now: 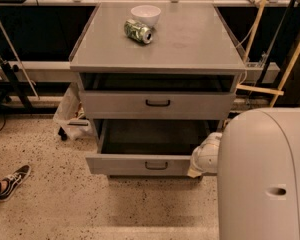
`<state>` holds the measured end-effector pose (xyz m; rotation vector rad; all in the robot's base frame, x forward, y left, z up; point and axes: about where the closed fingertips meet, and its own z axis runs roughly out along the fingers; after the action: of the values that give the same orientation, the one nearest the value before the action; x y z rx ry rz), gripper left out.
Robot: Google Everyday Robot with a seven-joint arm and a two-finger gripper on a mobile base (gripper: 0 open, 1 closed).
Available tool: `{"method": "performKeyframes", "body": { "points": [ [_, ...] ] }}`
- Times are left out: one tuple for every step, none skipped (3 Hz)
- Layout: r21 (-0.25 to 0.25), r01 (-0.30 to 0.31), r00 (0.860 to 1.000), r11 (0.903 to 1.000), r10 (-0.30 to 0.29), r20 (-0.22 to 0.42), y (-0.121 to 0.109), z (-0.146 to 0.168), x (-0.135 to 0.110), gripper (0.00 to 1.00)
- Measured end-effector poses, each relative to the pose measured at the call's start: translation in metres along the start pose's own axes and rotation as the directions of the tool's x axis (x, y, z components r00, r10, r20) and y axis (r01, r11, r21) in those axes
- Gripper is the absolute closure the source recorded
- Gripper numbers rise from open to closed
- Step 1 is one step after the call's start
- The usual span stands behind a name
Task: Open middle drawer
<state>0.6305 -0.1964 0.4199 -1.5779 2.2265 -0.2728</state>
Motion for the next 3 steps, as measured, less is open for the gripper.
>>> {"method": "performKeyframes", "body": {
  "points": [
    [0.0,0.0,1.0,1.0,0.0,0.0,0.0,0.0,0.0,0.0],
    [0.0,0.003,1.0,1.0,-0.003,0.001,0.0,0.001,-0.001,0.0],
    [-0.019,0.036,0.999,0.9992,-0.035,0.027,0.005,0.016,-0.011,0.0]
  ]
}}
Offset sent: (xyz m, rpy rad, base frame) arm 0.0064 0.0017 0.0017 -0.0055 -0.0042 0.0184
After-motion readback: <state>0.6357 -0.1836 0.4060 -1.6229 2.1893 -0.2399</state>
